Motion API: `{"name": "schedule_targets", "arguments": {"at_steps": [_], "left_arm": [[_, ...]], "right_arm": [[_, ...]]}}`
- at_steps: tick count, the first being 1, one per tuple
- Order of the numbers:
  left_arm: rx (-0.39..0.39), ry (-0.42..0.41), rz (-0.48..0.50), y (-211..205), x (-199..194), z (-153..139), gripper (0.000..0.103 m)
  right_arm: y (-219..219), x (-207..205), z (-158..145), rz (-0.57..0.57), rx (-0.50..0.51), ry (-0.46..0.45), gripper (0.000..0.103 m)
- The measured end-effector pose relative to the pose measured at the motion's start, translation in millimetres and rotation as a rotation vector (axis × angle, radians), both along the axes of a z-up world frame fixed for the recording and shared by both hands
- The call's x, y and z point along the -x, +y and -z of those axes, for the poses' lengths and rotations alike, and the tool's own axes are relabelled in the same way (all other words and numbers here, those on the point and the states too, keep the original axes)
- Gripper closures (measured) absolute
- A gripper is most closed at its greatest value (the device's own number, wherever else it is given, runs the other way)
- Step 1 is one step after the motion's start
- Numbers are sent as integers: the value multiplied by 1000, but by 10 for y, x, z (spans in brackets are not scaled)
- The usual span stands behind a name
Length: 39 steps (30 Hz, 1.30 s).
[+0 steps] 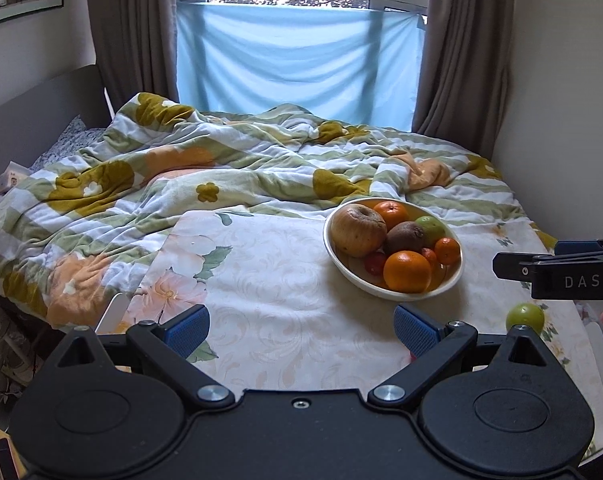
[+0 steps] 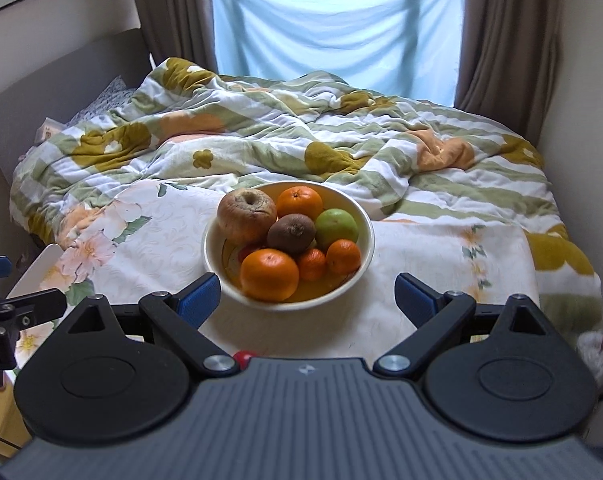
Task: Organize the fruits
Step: 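Grasp the red tomato with the left tool while the right tool grasps the green apple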
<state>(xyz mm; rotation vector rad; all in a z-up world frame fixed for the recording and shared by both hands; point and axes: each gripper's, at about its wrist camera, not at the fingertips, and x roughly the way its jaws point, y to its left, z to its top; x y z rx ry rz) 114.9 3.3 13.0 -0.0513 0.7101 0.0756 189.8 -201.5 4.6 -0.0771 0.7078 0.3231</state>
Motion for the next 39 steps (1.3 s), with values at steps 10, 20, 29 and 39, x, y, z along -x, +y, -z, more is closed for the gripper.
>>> {"name": "schedule_targets", "arguments": {"at_steps": [10, 20, 29, 39], "left_arm": [[-1, -4, 88, -79, 152, 5, 3], [18, 24, 157, -380, 96, 93, 2], [-15, 93, 116, -789, -191, 378, 1], [-21, 168, 74, -1058, -600, 796, 2]], "right_arm": [[-71, 453, -38, 81, -26, -7, 0], [-407, 665, 9, 149, 21, -2, 0], [-824, 500, 240, 82, 86, 14, 0], [-1147, 83, 597, -11, 75, 143, 0]]}}
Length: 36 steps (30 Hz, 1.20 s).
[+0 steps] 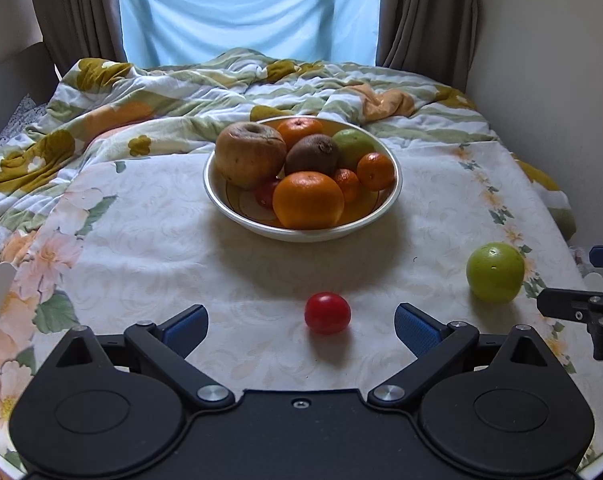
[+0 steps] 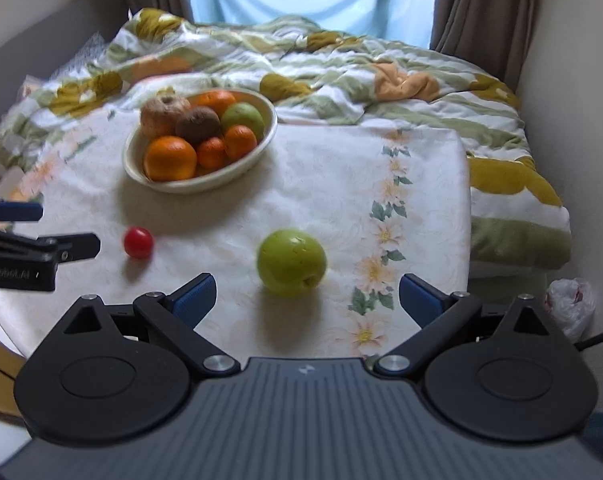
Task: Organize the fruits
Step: 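Grasp the red tomato with the left tool while the right tool grasps the green apple, then carry the red tomato into the bowl and open the left tool while the right tool carries the green apple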
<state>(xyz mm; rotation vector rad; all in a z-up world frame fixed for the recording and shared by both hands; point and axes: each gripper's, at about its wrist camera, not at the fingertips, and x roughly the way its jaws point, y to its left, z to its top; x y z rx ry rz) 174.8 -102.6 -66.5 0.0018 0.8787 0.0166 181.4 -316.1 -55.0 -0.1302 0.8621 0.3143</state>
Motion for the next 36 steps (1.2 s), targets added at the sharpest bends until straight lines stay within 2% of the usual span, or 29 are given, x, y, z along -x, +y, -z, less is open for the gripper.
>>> {"name": "schedule_targets", "arguments": {"at_steps": [3, 7, 12, 16, 22, 27, 34, 36], "left_arm": [[1, 20, -7, -47, -90, 121, 5], [10, 50, -13, -101, -191, 262, 20], [-2, 67, -14, -179, -254, 372, 40], [-15, 78, -7, -219, -278, 413, 66], [-23, 74, -21, -237, -272, 416, 66], [-26, 78, -36, -230, -230, 406, 66], [-29, 82, -60, -179, -153, 365, 66], [-28, 78, -68, -176, -118, 343, 66]], "right_arm": [[-32, -87, 107, -38, 2, 24, 0], [-44, -208, 232, -72, -10, 51, 0], [-43, -347, 339, -94, -23, 60, 0], [-2, -417, 410, -133, -18, 69, 0], [44, -493, 477, -162, -27, 78, 6], [108, -570, 523, -202, -34, 88, 20], [205, -607, 557, -232, -35, 85, 22], [212, -611, 566, -225, -28, 77, 29]]}}
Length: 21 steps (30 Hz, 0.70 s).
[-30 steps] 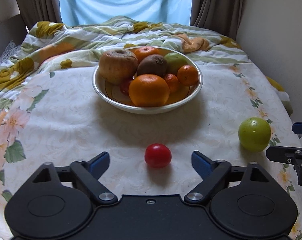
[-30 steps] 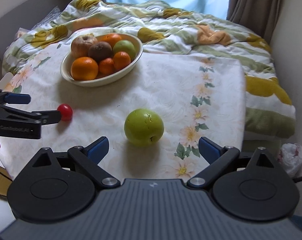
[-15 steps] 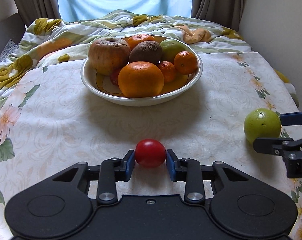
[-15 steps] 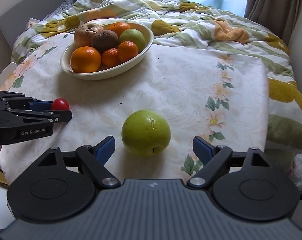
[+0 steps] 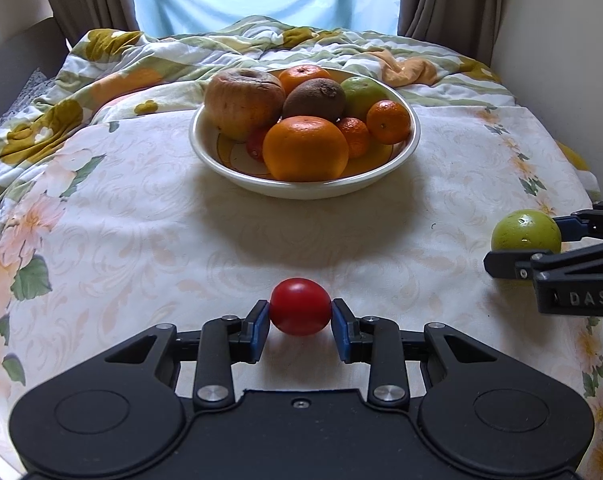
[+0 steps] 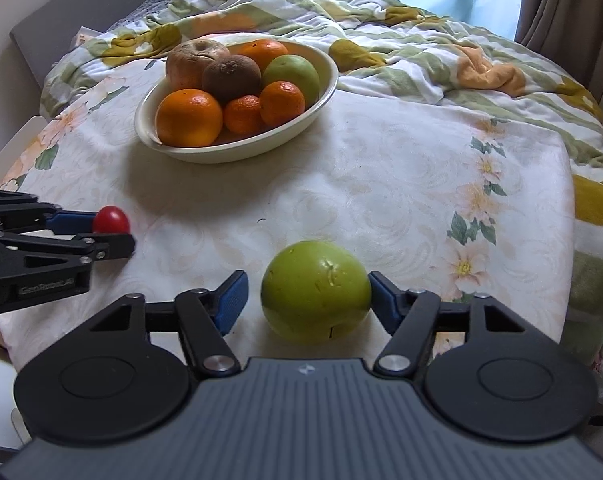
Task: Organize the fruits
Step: 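Carry the red tomato into the bowl and open the left tool while the right tool carries the green apple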
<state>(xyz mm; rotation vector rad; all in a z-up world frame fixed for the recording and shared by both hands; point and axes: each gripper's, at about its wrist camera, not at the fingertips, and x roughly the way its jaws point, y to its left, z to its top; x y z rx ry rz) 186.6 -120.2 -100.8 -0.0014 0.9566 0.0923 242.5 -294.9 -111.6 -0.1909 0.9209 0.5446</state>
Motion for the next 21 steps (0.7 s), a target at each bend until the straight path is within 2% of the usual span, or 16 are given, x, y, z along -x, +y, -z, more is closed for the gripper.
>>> {"name": "schedule_targets", "arguments": {"at_steps": [11, 17, 21], "left_arm": [[35, -39, -53, 18, 240, -265, 66], [46, -89, -64, 31, 324, -528, 66], [40, -152, -59, 92, 309, -745, 66]], "right_arm": [[-33, 70, -87, -21, -9, -16, 32], [9, 166, -327, -32, -45, -41, 32], [59, 184, -547, -28, -63, -68, 32]]}}
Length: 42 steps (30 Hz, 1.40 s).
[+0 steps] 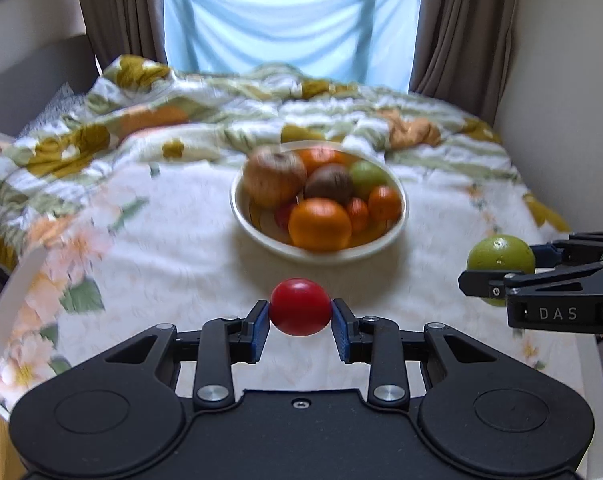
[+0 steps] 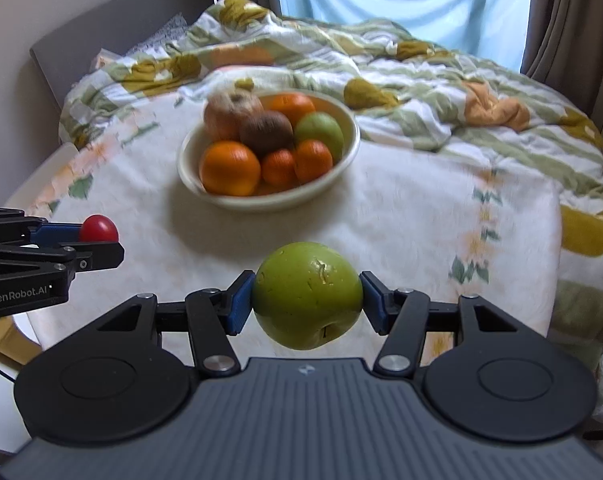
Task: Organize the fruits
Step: 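Carry the red tomato into the bowl and open the left tool while the right tool carries the green apple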
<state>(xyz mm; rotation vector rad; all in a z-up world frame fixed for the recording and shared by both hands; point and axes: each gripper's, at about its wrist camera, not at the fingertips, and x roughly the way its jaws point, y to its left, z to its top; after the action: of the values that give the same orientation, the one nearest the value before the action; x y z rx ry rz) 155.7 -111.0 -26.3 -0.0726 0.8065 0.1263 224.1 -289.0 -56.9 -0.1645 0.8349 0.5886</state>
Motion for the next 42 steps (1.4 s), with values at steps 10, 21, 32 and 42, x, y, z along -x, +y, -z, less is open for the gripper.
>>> {"name": "schedule_targets", "arguments": {"at_steps": [10, 21, 32, 42], "left_arm": [[6, -62, 47, 362, -343, -323, 66], [39, -5, 133, 779, -949, -176, 66], [58, 111, 219, 946, -1407, 198, 66], [74, 165, 256, 961, -1521, 364, 65]], "right_arm": [[229, -157, -490, 37, -32, -61, 32], [581, -547, -641, 143, -41, -72, 31], [842, -874, -530, 237, -45, -48, 32], [901, -950, -456, 285, -44, -31, 32]]}}
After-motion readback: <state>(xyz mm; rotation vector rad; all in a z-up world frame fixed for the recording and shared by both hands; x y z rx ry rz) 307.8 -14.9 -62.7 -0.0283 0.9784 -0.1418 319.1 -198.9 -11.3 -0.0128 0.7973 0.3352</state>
